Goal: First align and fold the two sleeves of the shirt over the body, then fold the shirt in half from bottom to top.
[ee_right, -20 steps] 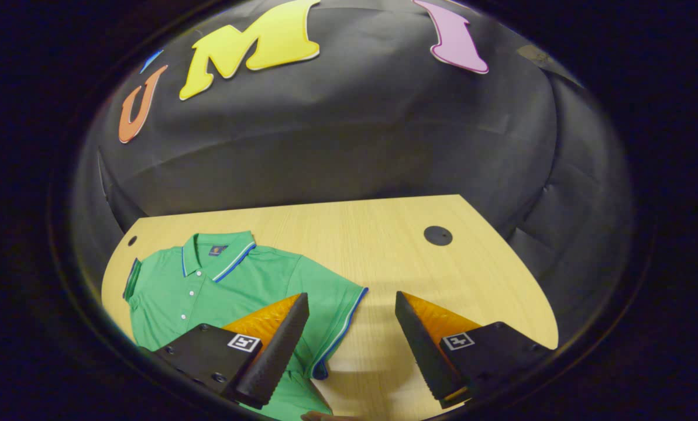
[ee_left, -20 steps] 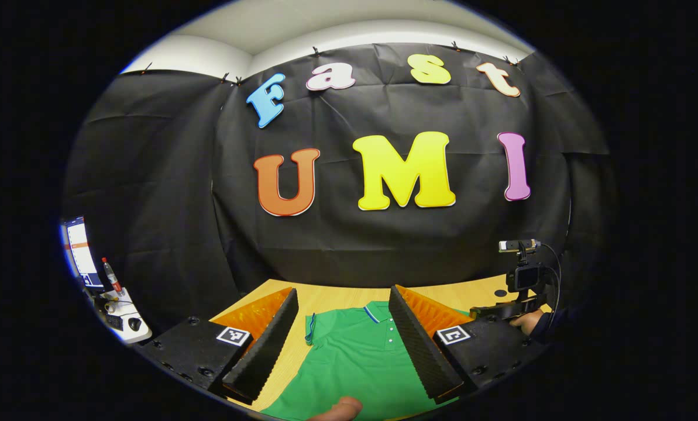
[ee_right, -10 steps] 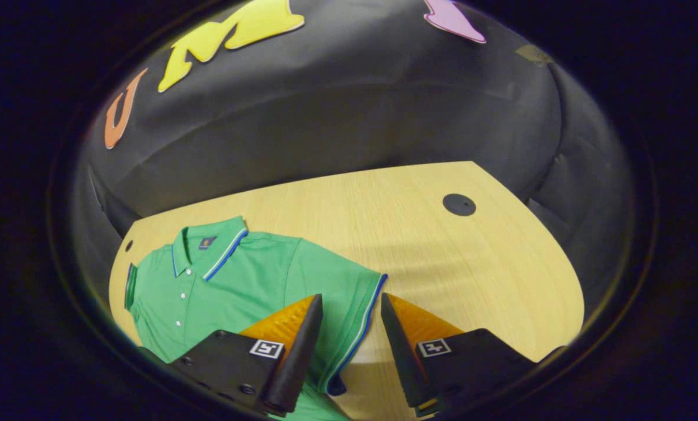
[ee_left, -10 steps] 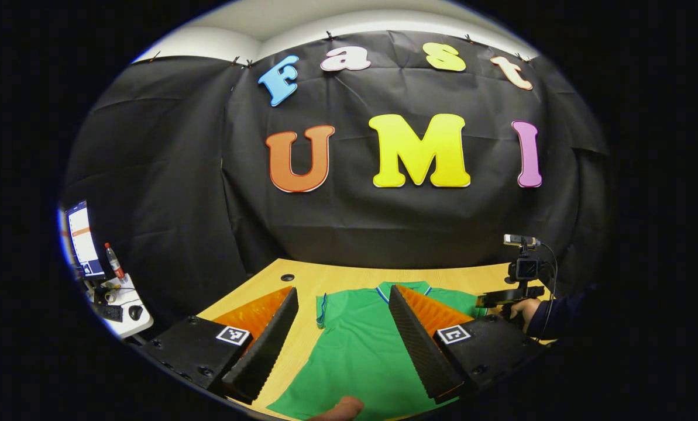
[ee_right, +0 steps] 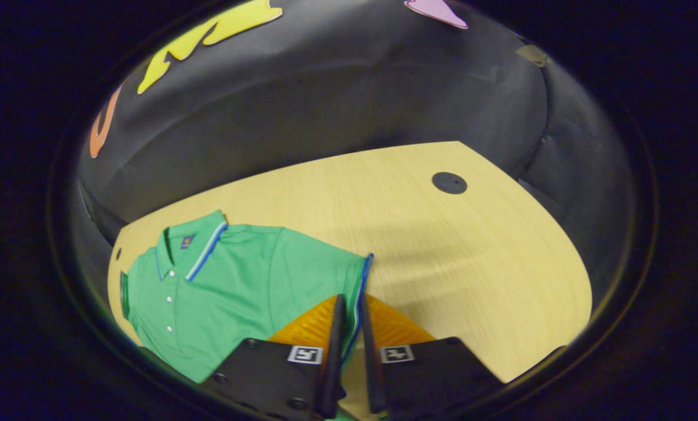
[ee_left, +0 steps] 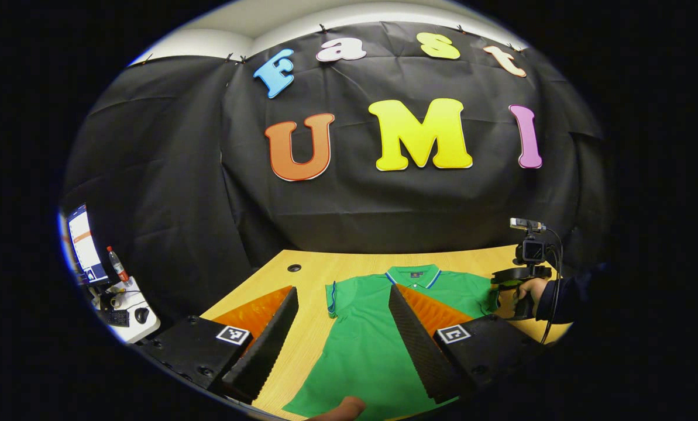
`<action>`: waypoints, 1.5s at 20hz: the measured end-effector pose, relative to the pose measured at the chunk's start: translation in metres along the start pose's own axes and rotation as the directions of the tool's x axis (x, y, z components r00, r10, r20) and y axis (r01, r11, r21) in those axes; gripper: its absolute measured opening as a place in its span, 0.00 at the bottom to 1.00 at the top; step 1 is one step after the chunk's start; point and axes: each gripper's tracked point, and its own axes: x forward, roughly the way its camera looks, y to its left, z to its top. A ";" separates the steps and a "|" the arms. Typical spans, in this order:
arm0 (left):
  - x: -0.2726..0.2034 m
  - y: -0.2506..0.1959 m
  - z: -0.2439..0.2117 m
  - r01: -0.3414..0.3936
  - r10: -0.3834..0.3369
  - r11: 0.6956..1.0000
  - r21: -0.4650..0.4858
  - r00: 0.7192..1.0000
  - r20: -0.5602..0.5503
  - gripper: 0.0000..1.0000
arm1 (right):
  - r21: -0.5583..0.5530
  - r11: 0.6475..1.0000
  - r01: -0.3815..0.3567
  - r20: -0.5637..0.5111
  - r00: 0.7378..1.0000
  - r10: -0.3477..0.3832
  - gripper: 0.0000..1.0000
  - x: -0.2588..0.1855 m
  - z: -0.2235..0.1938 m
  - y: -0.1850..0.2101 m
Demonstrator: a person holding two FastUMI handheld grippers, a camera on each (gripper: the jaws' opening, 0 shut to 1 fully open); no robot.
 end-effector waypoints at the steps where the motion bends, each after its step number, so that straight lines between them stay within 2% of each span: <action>1: 0.000 0.002 -0.001 -0.004 0.004 1.000 0.002 1.000 -0.004 1.00 | -0.007 1.000 0.005 0.003 1.000 -0.005 0.13 0.001 0.000 0.002; 4: 0.003 0.016 -0.003 -0.024 0.024 0.999 0.034 1.000 -0.006 1.00 | -0.023 0.999 0.033 0.003 0.999 -0.033 0.15 0.002 -0.001 -0.004; 5: 0.004 0.019 -0.004 -0.023 0.024 0.999 0.033 1.000 -0.009 1.00 | -0.023 0.999 0.031 0.008 0.999 -0.031 0.09 -0.002 0.002 -0.001; 7: 0.006 0.024 -0.007 -0.017 0.017 1.000 0.025 1.000 -0.020 1.00 | -0.035 0.999 0.032 0.013 0.999 -0.032 0.08 -0.004 0.002 -0.001; 10: 0.007 0.031 -0.010 -0.015 0.016 0.999 0.032 0.999 -0.032 1.00 | -0.114 0.993 0.025 0.058 0.998 -0.019 0.09 -0.015 0.015 0.003; 11: 0.007 0.033 -0.011 -0.017 0.019 0.999 0.037 0.999 -0.035 1.00 | -0.145 0.989 0.015 0.079 0.997 -0.003 0.05 -0.020 0.022 0.007; 12: 0.007 0.036 -0.011 -0.025 0.026 0.999 0.042 0.999 -0.037 1.00 | -0.180 0.984 0.013 0.102 0.995 0.005 0.08 -0.024 0.028 0.009; 19: 0.000 0.042 -0.013 -0.024 0.025 1.000 0.018 0.999 -0.044 1.00 | -0.389 0.918 -0.078 0.136 0.981 0.141 0.08 -0.042 0.035 0.053; 22: -0.006 0.047 -0.017 -0.042 0.042 0.999 0.011 0.998 -0.053 1.00 | -0.417 0.896 -0.152 0.118 0.969 0.219 0.09 -0.049 0.027 0.086; 23: -0.007 0.050 -0.016 -0.050 0.050 0.999 0.009 0.997 -0.053 1.00 | -0.425 0.889 -0.171 0.112 0.964 0.240 0.12 -0.050 0.025 0.098; 25: -0.009 0.054 -0.017 -0.063 0.063 0.998 0.003 0.996 -0.056 1.00 | -0.446 0.868 -0.217 0.093 0.954 0.286 0.09 -0.053 0.014 0.119; 28: -0.013 0.060 -0.022 -0.081 0.080 0.997 -0.007 0.994 -0.068 1.00 | -0.490 0.833 -0.257 0.053 0.945 0.323 0.08 -0.053 -0.002 0.139; 30: -0.016 0.066 -0.026 -0.101 0.100 0.995 -0.011 0.992 -0.083 1.00 | -0.498 0.822 -0.277 0.039 0.939 0.341 0.08 -0.054 -0.009 0.150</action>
